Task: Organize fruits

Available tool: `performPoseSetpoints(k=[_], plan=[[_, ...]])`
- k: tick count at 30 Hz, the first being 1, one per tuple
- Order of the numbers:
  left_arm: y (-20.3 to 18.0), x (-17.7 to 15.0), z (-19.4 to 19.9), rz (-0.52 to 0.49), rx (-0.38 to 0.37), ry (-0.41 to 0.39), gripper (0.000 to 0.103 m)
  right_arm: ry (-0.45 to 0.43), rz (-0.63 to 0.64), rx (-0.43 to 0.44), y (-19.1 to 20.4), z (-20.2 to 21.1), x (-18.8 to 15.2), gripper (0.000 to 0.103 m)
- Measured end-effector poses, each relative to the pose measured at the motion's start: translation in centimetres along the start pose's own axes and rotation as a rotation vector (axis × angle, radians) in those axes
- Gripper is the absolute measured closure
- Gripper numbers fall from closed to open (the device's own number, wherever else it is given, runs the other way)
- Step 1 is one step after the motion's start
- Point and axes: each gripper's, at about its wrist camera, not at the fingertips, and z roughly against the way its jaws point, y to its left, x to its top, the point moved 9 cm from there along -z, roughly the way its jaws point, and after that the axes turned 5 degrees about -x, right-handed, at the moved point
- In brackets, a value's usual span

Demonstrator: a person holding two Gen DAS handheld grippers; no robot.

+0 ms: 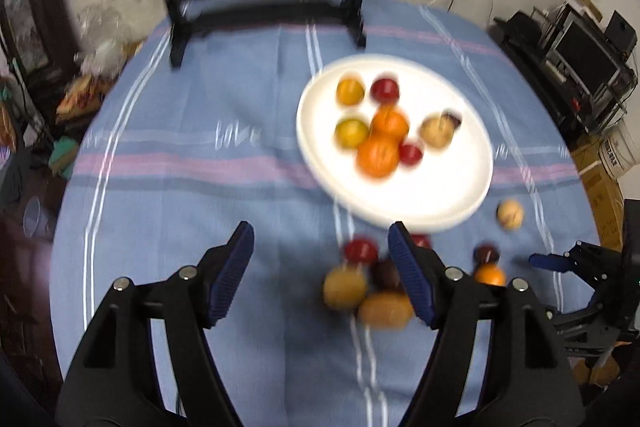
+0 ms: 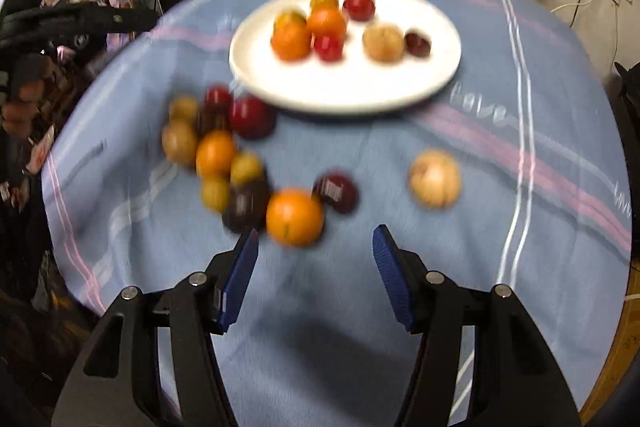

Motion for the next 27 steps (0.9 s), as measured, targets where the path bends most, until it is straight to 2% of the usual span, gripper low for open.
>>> performPoseSetpoints(k=[4, 6, 11, 18, 27], plan=[[1.2, -3.3, -0.4, 0.036, 0.007, 0.054, 0.032, 0.021, 0.028, -0.018, 0.5, -1.7, -1.2, 0.044], [1.7, -4.6, -0.3, 0.056, 0.007, 0.073, 0.032, 0.022, 0.043, -0.020, 0.7, -2.4, -0.9, 0.048], [1.2, -6.9, -0.1, 0.037, -0.006, 0.105, 0.030, 0.037, 0.079, 0.016, 1.8, -4.0, -0.1, 0.068], [-2.5, -8.4, -2.7, 0.015, -0.086, 0.167, 0.030, 0.021, 0.047, 0.041, 1.7, -2.9, 0.6, 0.070], [-3.8, -8.4, -7.5, 0.005, -0.076, 0.199, 0.031, 0.027, -0.009, 0.060, 1.0, -2.0, -0.7, 0.072]])
